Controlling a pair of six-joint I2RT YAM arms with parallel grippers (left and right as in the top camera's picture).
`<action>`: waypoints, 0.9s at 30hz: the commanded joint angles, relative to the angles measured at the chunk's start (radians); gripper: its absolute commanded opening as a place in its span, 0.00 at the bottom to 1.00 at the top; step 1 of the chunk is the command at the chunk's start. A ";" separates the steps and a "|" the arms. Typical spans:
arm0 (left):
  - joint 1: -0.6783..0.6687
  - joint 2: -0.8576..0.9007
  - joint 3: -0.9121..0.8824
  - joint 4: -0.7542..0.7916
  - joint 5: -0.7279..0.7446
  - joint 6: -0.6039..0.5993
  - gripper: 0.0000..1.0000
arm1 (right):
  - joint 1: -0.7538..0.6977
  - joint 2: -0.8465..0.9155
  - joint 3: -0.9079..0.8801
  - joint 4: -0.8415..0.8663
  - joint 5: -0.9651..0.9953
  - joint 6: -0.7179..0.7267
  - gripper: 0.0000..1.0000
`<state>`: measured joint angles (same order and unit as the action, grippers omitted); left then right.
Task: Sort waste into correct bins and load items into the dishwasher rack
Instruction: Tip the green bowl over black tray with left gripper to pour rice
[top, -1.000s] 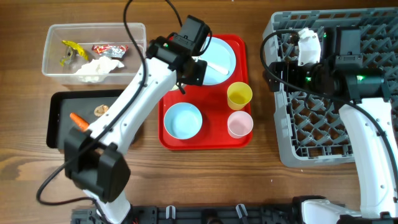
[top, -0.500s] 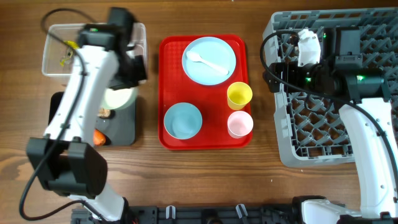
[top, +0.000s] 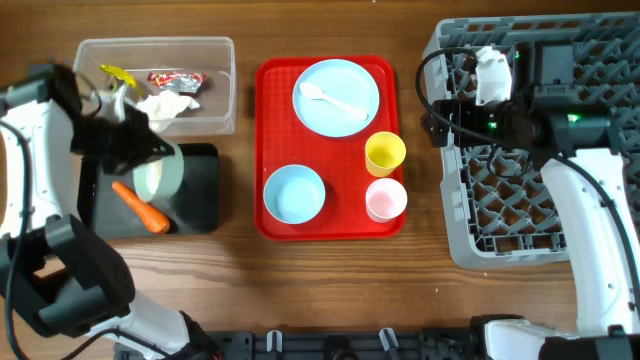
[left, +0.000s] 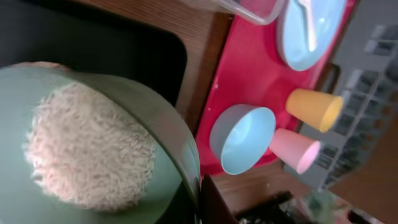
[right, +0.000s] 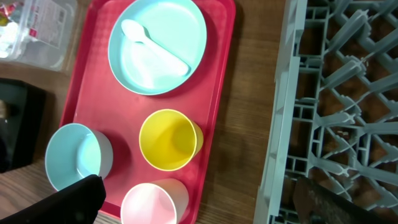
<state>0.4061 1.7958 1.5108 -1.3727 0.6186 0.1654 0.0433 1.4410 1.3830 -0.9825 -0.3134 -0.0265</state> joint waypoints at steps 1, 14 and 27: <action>0.110 -0.023 -0.095 -0.005 0.261 0.216 0.04 | 0.003 0.033 0.016 -0.006 0.005 0.004 1.00; 0.342 -0.023 -0.185 0.005 0.538 0.434 0.04 | 0.003 0.048 0.016 -0.013 0.005 0.011 1.00; 0.370 -0.013 -0.185 0.061 0.650 0.433 0.04 | 0.003 0.048 0.016 -0.024 0.005 0.011 1.00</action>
<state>0.7700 1.7950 1.3304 -1.3224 1.1919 0.5724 0.0433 1.4757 1.3830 -0.9981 -0.3134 -0.0261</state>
